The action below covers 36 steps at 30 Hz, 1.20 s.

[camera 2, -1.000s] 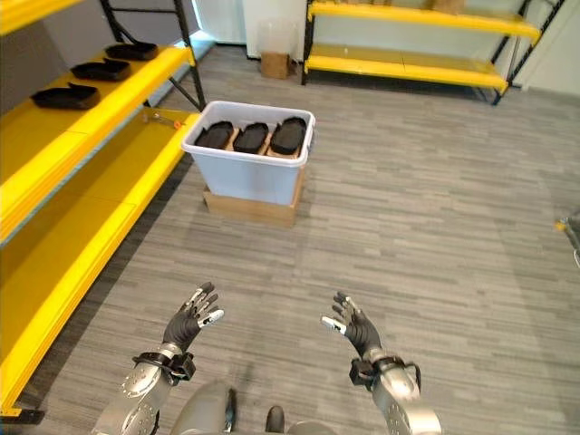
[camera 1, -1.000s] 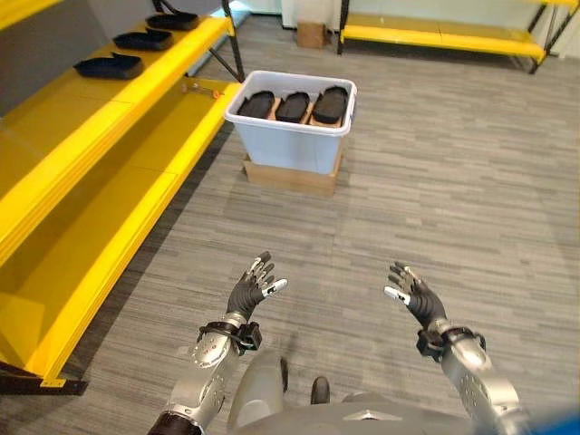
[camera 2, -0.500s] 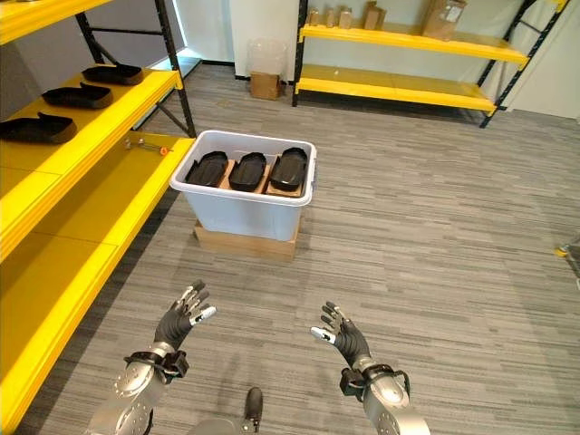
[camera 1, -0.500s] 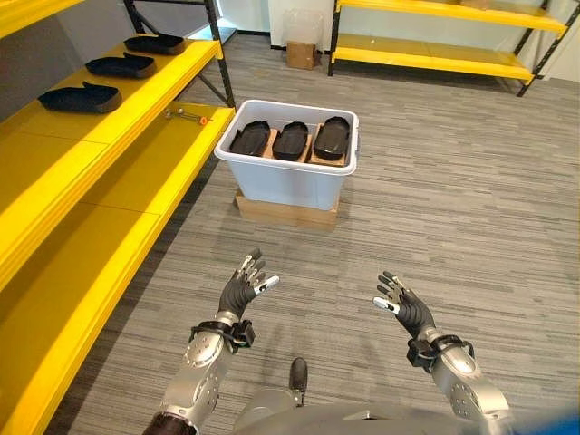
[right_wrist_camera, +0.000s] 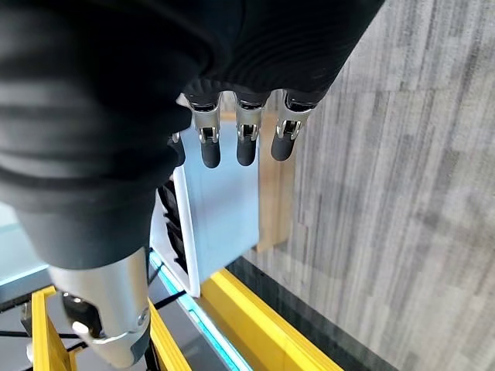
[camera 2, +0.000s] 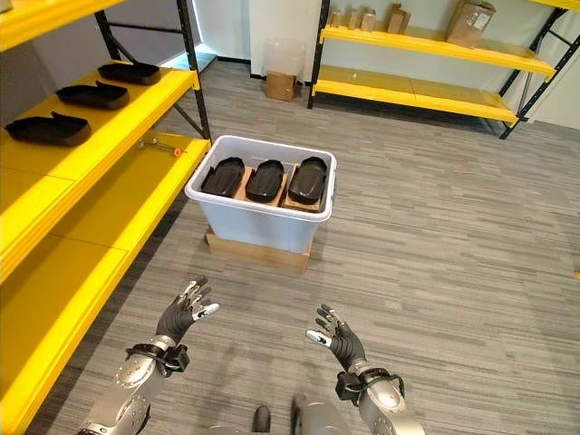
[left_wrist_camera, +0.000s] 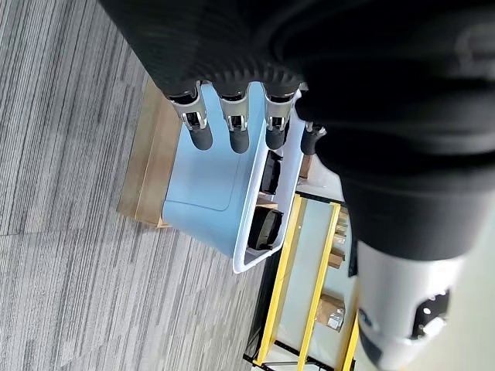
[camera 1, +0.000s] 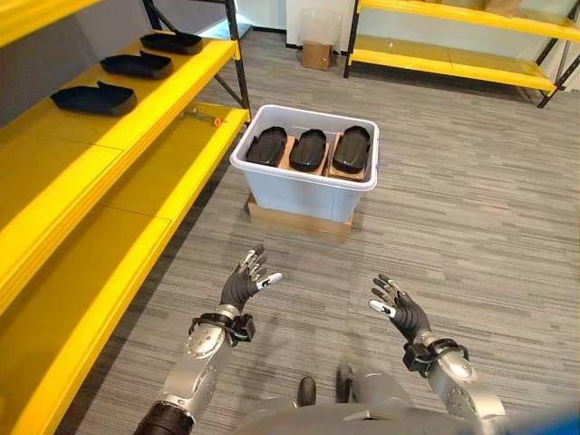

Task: Move parts from the plastic box to the shelf.

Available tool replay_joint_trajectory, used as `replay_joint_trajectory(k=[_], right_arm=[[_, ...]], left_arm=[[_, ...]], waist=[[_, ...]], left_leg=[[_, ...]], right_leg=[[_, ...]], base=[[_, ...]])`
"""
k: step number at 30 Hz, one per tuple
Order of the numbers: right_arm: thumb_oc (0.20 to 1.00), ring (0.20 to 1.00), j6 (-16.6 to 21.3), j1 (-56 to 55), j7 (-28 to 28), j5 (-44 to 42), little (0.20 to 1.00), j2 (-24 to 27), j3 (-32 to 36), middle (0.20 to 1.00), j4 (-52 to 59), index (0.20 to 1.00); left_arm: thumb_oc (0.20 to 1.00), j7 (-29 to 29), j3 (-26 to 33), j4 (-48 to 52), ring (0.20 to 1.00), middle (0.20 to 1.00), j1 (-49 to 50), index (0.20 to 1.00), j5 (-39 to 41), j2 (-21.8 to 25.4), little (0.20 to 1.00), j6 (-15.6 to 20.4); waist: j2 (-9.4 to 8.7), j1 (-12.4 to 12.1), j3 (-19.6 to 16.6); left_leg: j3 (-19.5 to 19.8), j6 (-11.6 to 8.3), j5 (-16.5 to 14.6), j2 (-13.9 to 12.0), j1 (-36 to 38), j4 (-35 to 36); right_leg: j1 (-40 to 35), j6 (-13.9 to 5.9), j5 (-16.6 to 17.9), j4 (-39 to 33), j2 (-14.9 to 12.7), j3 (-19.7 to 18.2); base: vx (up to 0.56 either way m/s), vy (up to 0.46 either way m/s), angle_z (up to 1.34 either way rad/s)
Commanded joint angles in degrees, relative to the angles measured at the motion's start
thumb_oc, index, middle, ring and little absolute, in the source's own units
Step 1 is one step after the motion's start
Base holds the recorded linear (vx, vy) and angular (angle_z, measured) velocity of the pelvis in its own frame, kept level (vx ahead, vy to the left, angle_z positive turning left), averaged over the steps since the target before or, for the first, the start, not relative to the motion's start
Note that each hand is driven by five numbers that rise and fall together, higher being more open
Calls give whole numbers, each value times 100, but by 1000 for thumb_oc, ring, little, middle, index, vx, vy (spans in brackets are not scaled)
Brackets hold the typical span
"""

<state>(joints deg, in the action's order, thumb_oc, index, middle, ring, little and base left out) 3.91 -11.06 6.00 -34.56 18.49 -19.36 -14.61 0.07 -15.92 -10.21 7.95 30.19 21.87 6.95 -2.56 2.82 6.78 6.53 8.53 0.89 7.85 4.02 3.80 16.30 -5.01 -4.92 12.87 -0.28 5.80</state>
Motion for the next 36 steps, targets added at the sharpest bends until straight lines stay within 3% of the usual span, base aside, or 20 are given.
replay_joint_trajectory(k=[1,5,9,11,12,13,15,16,17,19,20,21,22,24,25,26,29,33,34,36], right_arm=[[1000,1000,200,300,44,102,1000,101,-48,1000,246,1000],[1000,1000,214,232,61,74,1000,99,-40,1000,236,1000],[1000,1000,285,227,14,-37,1000,128,51,1000,307,1000],[1000,1000,284,211,18,-17,1000,188,91,1000,253,1000],[1000,1000,284,211,18,-17,1000,189,91,1000,253,1000],[1000,1000,285,230,-27,-97,1000,229,95,1000,222,1000],[1000,1000,306,216,-21,-176,1000,278,105,1000,238,1000],[1000,1000,306,216,-21,-177,1000,278,106,1000,239,1000],[1000,1000,296,234,-56,-182,1000,343,89,1000,251,1000],[1000,1000,296,237,-71,-177,1000,349,80,1000,249,1000],[1000,1000,317,248,-128,-184,1000,345,64,1000,264,1000],[1000,1000,356,239,-127,-180,1000,336,88,1000,284,1000],[1000,1000,361,242,-135,-156,1000,335,99,1000,258,1000],[1000,1000,375,260,-163,-115,1000,307,101,1000,198,1000],[1000,1000,375,258,-163,-115,1000,308,100,1000,198,1000],[1000,1000,383,273,-207,-59,1000,332,97,1000,169,1000],[1000,1000,347,242,-180,-28,1000,385,161,1000,173,1000],[1000,1000,297,95,-111,-38,1000,320,234,1000,164,1000],[1000,1000,302,83,-129,-47,1000,273,302,1000,169,1000],[1000,1000,272,81,-85,-42,1000,254,280,1000,206,1000]], left_arm=[[1000,-160,74,493,1000,1000,-14,1000,-104,68,1000,275],[1000,-279,17,410,1000,1000,25,1000,-133,-31,1000,260],[1000,-232,-17,316,1000,1000,-144,1000,85,-146,1000,284],[1000,-239,-76,304,1000,1000,-164,1000,115,-178,1000,295],[1000,-239,-76,304,1000,1000,-164,1000,115,-178,1000,295],[1000,-198,-77,325,1000,1000,-120,1000,215,-199,1000,305],[1000,-186,-77,356,1000,1000,-94,1000,291,-184,1000,304],[1000,-186,-77,357,1000,1000,-94,1000,292,-183,1000,303],[1000,-181,-79,362,1000,1000,-40,1000,347,-185,1000,283],[1000,-170,-93,364,1000,1000,-27,1000,363,-191,1000,278],[1000,-139,-76,391,1000,1000,0,1000,423,-199,1000,252],[1000,-121,-39,432,1000,1000,27,1000,360,-160,1000,268],[1000,-122,-40,446,1000,1000,50,1000,339,-139,1000,274],[1000,-88,-35,436,1000,1000,54,1000,277,-120,1000,303],[1000,-87,-36,436,1000,1000,56,1000,276,-121,1000,304],[1000,-24,-19,395,1000,1000,43,1000,263,-137,1000,322],[1000,-30,-2,363,1000,1000,3,1000,261,-152,1000,302],[1000,-100,-39,395,1000,1000,25,1000,271,-130,1000,288],[1000,-136,-94,368,1000,1000,-11,1000,251,-112,1000,288],[1000,-153,-94,391,1000,1000,-6,1000,254,-68,1000,292]], waist=[[-6,21,-66],[-68,31,-280],[-3,137,-449],[53,168,-448],[54,168,-449],[24,117,-405],[-64,50,-249],[-56,51,-246],[-150,-79,-114],[-146,-116,-78],[-229,-169,-56],[-264,-229,-54],[-300,-241,-60],[-260,-252,-87],[-269,-255,-79],[-169,-312,-64],[-57,-308,-78],[44,-257,-229],[47,-251,-262],[27,-249,-277]], left_leg=[[-258,-481,-413,-137,337,28],[-289,-500,-886,-104,604,-192],[-387,-736,-1070,-325,711,-1017],[-465,-922,-932,-432,594,-1736],[-465,-922,-934,-432,592,-1740],[-606,-1222,-342,-489,77,-3089],[-627,-1529,222,-529,-483,-4324],[-624,-1532,210,-539,-497,-4353],[-719,-1402,162,-533,-833,-4742],[-779,-1318,78,-555,-963,-4600],[-952,-1078,-265,-785,-1281,-3989],[-935,-961,-513,-880,-1308,-3438],[-893,-923,-520,-924,-1294,-2983],[-771,-1016,-112,-1273,-1248,-1540],[-780,-1020,-74,-1264,-1194,-1462],[-441,-1163,538,-1600,-1195,-480],[-385,-1369,816,-1822,-1084,-151],[-561,-1431,728,-1840,-866,-15],[-545,-1336,545,-1670,-860,-196],[-589,-1236,343,-1514,-876,-379]], right_leg=[[-215,-204,1234,-1424,16,519],[-574,-115,1276,-1533,-44,682],[-784,74,985,-1134,30,729],[-957,206,776,-1055,129,704],[-956,206,776,-1055,130,704],[-1256,310,649,-1104,192,619],[-1488,440,577,-1190,190,514],[-1488,442,580,-1192,201,517],[-1663,509,513,-1271,174,435],[-1706,505,524,-1307,163,401],[-1808,429,518,-1421,72,364],[-1886,376,473,-1474,55,301],[-1901,352,448,-1465,25,257],[-1949,308,344,-1439,29,201],[-1963,309,338,-1436,20,198],[-2078,299,163,-1395,57,76],[-2231,258,16,-1338,4,-15],[-2399,195,-81,-1310,-110,55],[-2494,90,-54,-1293,-340,80],[-2498,8,-15,-1233,-531,67]], base=[[315,-82,-32],[353,-86,-7],[387,-94,22],[246,-72,12],[221,-98,10],[195,-114,12],[157,-113,-1],[145,-98,-42],[141,-65,-41],[146,-31,-20],[202,32,-25],[247,48,-19],[211,86,-14],[163,96,-26],[212,155,-31],[199,166,-22],[194,202,-29],[238,277,-20],[205,324,13],[214,362,21]])
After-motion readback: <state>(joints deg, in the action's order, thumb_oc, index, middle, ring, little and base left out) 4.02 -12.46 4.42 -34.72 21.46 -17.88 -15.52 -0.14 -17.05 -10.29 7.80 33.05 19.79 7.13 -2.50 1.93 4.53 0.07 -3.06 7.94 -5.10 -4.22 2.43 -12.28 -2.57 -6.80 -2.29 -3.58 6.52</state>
